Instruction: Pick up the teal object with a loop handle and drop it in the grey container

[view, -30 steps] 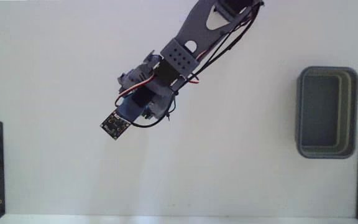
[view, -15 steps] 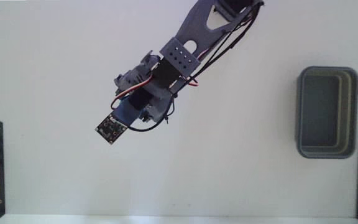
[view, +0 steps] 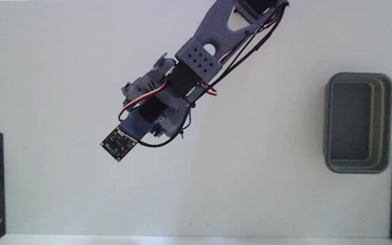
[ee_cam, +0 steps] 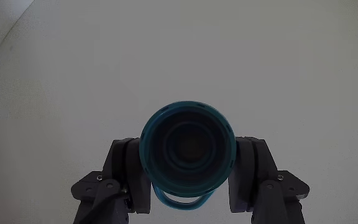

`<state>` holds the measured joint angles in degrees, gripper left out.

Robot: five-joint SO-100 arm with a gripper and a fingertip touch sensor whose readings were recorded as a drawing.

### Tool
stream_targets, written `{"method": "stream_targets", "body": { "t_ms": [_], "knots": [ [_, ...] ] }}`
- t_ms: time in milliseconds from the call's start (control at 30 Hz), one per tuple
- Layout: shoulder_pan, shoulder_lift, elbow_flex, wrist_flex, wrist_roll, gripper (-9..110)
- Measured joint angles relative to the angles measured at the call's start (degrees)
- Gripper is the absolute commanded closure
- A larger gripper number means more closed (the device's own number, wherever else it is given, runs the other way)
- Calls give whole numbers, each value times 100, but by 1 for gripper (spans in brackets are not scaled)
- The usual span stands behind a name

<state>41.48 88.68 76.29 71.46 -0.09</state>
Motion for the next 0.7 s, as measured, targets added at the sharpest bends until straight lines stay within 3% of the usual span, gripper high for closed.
{"method": "stream_targets", "body": {
  "t_ms": [700],
  "knots": [
    [0, -185, -984, 721, 0, 38]
  ]
}}
